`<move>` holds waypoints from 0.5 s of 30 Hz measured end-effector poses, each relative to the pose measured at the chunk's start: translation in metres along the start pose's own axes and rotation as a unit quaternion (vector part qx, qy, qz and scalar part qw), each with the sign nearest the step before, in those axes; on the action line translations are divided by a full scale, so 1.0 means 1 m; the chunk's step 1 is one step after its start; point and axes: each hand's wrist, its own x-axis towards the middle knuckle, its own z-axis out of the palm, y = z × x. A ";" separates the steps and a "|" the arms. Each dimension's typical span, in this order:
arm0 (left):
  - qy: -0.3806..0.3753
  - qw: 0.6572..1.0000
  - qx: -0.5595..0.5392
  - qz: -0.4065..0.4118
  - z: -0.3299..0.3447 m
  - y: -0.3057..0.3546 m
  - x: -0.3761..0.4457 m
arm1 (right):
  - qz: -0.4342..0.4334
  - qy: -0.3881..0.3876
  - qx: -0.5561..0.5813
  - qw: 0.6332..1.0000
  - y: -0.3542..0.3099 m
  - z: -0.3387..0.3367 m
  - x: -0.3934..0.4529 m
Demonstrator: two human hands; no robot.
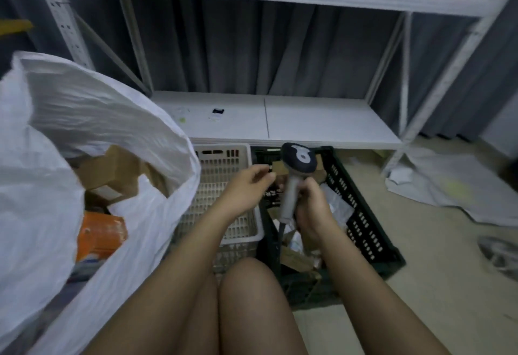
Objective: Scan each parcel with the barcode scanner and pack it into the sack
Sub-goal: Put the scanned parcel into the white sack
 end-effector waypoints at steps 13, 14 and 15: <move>-0.050 0.990 -0.052 -0.123 0.097 -0.073 0.064 | 0.038 0.008 -0.374 0.927 0.048 -0.116 0.064; -0.054 0.989 -0.049 -0.128 0.095 -0.079 0.071 | 0.052 0.023 -0.388 0.920 0.058 -0.127 0.077; -0.063 0.989 -0.043 -0.128 0.094 -0.085 0.079 | 0.066 0.044 -0.392 0.917 0.069 -0.136 0.091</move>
